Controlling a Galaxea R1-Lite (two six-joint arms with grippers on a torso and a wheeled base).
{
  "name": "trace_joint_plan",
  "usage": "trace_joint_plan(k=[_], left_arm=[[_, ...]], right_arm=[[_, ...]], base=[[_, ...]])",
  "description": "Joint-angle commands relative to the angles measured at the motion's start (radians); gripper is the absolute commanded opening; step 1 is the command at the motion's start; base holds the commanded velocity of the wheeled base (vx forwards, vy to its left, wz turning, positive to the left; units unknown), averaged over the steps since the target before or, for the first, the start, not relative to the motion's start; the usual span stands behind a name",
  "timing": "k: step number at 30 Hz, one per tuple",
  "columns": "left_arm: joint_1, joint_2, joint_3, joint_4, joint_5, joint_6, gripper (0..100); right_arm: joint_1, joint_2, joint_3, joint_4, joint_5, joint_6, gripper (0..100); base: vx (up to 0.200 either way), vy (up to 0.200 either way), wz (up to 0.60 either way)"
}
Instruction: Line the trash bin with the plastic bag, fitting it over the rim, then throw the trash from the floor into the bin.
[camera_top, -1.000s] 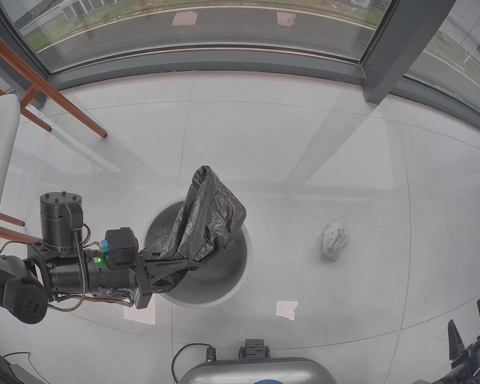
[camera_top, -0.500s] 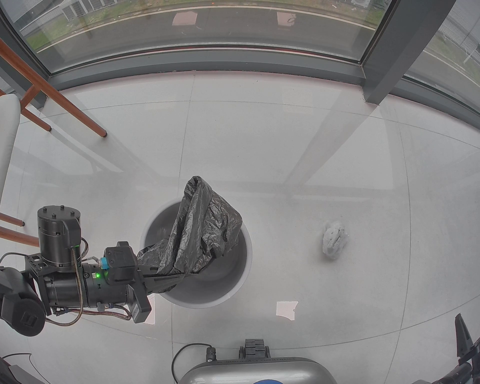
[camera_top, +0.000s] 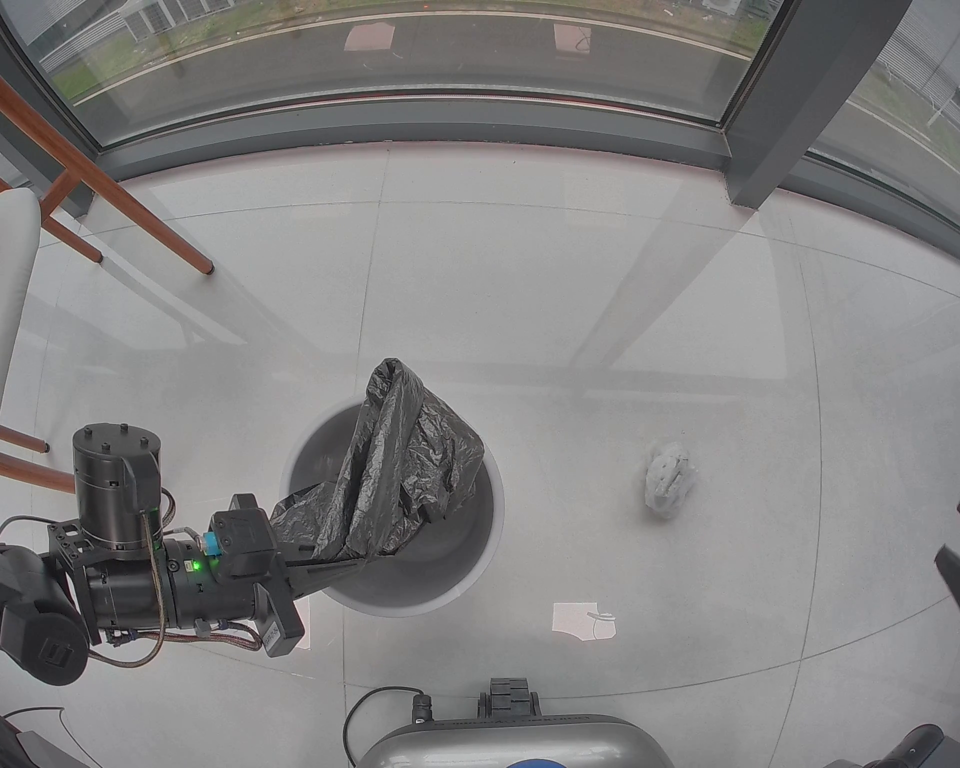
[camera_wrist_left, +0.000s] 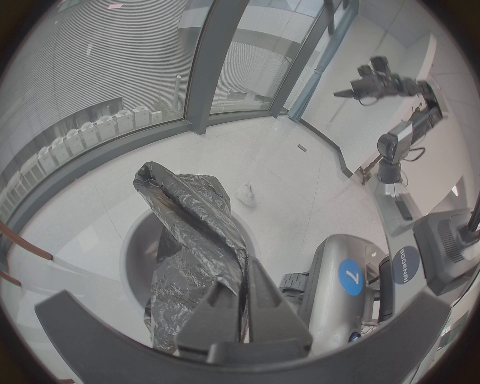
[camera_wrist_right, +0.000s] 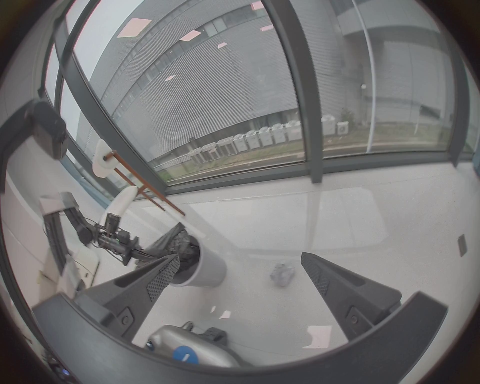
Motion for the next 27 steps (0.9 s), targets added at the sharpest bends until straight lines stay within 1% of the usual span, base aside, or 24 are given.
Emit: trace_joint_plan(k=[1, 2, 3, 4, 6, 8, 10, 12, 13, 15, 17, 19, 27], left_arm=[[-0.003, -0.026, 0.005, -0.001, 0.073, 0.127, 0], [-0.003, -0.026, 0.005, -0.001, 0.075, 0.131, 0], [-0.003, -0.029, 0.001, -0.001, 0.084, 0.183, 0], [-0.003, -0.03, 0.004, -0.001, 0.086, 0.206, 0], [-0.005, -0.032, 0.013, 0.004, 0.087, 0.245, 0], [-0.005, -0.041, 0.041, 0.004, 0.098, 0.3, 0], [-0.005, -0.052, 0.05, 0.006, 0.113, 0.334, 0], [-0.029, -0.055, 0.05, 0.007, 0.135, 0.369, 0], [-0.036, -0.053, 0.05, 0.007, 0.139, 0.371, 0], [-0.085, -0.05, 0.048, 0.007, 0.192, 0.374, 0], [-0.129, -0.047, 0.047, 0.007, 0.224, 0.371, 0], [-0.154, -0.039, 0.042, 0.007, 0.25, 0.371, 0], [-0.23, 0.008, 0.027, 0.002, 0.287, 0.366, 0]], right_arm=[[0.165, 0.379, -0.224, 0.023, 0.091, 0.049, 100], [0.17, 0.385, -0.224, 0.023, 0.092, 0.048, 100], [0.231, 0.433, -0.222, 0.023, 0.095, 0.041, 100], [0.276, 0.457, -0.222, 0.023, 0.094, 0.041, 100], [0.328, 0.521, -0.23, 0.019, 0.094, 0.043, 100], [0.366, 0.594, -0.25, 0.016, 0.094, 0.041, 100], [0.394, 0.629, -0.267, 0.017, 0.094, 0.041, 100], [0.44, 0.689, -0.302, 0.016, 0.092, 0.049, 100], [0.443, 0.696, -0.307, 0.016, 0.092, 0.049, 100], [0.449, 0.765, -0.345, 0.017, 0.094, 0.051, 100], [0.452, 0.81, -0.371, 0.017, 0.097, 0.051, 100], [0.455, 0.853, -0.394, 0.019, 0.097, 0.051, 100], [0.473, 1.014, -0.489, 0.016, 0.092, 0.048, 100]], base=[[0.0, 0.0, 0.0], [0.0, 0.0, 0.0], [0.0, 0.0, 0.0], [0.0, 0.0, 0.0], [0.0, 0.0, 0.0], [0.0, 0.0, 0.0], [0.0, 0.0, 0.0], [0.0, 0.0, 0.0], [0.0, 0.0, 0.0], [0.0, 0.0, 0.0], [0.0, 0.0, 0.0], [0.0, 0.0, 0.0], [0.0, 0.0, 0.0]])
